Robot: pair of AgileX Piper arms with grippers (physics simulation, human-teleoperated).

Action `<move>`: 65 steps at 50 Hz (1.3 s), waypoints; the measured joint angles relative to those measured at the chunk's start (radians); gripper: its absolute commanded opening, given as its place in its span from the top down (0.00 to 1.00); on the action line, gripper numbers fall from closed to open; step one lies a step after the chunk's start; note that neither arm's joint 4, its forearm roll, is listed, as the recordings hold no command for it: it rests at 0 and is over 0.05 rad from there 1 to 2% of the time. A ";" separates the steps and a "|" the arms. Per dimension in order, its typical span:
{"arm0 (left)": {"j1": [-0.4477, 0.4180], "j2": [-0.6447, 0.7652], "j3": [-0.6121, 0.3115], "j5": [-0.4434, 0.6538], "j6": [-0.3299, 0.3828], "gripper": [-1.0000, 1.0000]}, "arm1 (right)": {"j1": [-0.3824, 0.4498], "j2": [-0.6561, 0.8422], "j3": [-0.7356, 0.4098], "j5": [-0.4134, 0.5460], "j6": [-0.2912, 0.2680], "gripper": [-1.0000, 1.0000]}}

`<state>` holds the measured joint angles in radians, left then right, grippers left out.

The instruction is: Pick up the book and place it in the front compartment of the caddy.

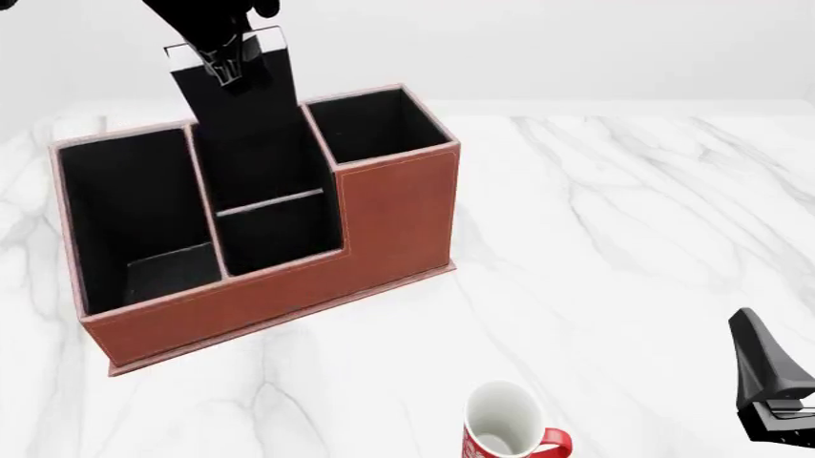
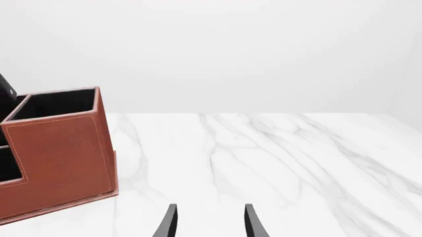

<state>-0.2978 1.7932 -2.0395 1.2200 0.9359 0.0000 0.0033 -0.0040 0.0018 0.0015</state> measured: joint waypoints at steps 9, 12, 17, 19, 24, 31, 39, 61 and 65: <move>-0.004 0.012 -0.003 0.000 -0.018 1.00 | 0.000 0.000 0.000 0.000 0.000 0.00; -0.003 0.015 -0.002 0.000 -0.020 1.00 | 0.000 0.000 0.000 0.000 0.000 0.00; -0.001 0.017 0.001 0.000 -0.022 1.00 | 0.000 0.000 0.000 0.000 0.000 0.00; 0.000 0.018 0.002 0.000 -0.023 1.00 | 0.000 0.000 0.000 0.000 0.000 0.00; 0.002 0.022 0.004 0.000 -0.024 1.00 | 0.000 0.000 0.000 0.000 0.000 0.00; 0.002 0.025 0.013 0.000 -0.029 1.00 | 0.000 0.000 0.000 0.000 0.000 0.00; 0.004 0.021 0.032 -0.002 -0.035 1.00 | 0.000 0.000 0.000 0.000 0.000 0.00; 0.018 0.004 0.125 -0.051 -0.042 1.00 | 0.000 0.000 0.000 0.000 0.000 0.00; 0.017 0.003 0.137 -0.061 -0.046 1.00 | 0.000 0.000 0.000 0.000 0.000 0.00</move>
<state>-0.2809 1.7966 -1.9021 1.1592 0.8899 0.0000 0.0033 -0.0040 0.0018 0.0016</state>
